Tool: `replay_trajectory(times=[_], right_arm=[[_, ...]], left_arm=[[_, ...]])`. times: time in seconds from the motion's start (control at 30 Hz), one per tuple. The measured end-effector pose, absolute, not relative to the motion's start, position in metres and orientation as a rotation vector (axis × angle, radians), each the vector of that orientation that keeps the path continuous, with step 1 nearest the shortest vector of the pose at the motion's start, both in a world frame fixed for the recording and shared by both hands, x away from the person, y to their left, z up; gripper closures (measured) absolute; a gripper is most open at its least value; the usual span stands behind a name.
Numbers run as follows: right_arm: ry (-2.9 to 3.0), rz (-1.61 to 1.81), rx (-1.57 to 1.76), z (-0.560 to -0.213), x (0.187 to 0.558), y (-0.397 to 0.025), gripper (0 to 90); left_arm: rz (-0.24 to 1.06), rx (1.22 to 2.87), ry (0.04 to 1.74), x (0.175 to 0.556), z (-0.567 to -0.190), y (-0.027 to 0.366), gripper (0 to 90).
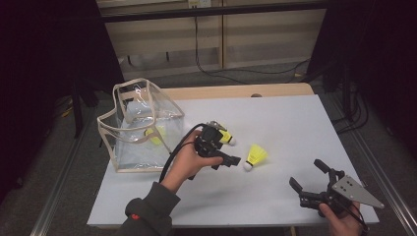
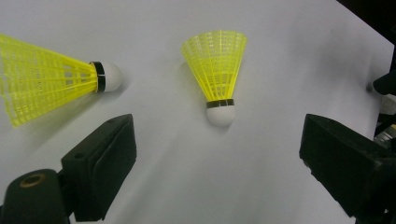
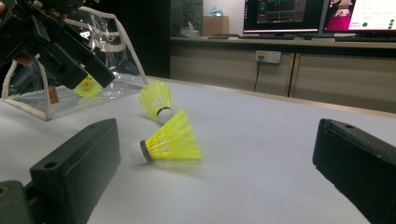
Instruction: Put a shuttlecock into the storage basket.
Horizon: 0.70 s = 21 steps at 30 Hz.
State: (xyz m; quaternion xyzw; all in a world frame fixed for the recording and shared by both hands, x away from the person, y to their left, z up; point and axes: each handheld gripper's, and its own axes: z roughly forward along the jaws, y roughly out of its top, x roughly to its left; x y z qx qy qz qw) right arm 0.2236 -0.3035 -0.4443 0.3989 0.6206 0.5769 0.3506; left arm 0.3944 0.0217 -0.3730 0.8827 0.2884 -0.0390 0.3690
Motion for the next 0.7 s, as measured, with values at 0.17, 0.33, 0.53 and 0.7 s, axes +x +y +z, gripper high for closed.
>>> replay_trajectory(times=[0.17, 0.33, 0.53, 0.7], right_arm=[[1.608, 1.494, 1.032, -0.444, 0.224, -0.303, 0.8], [1.607, 1.495, 1.034, -0.444, 0.223, -0.303, 0.8], [1.607, 1.494, 1.034, -0.444, 0.223, -0.303, 0.9], [1.606, 1.495, 1.033, -0.444, 0.224, -0.303, 0.9]], left_arm=[[-0.105, 2.269, 0.733, 0.393, -0.378, 0.019, 11.2], [-0.105, 2.274, 0.735, 0.392, -0.381, 0.017, 11.4], [-0.106, 2.282, 0.732, 0.392, -0.386, 0.016, 12.1], [-0.106, 2.284, 0.732, 0.391, -0.39, 0.014, 12.7]])
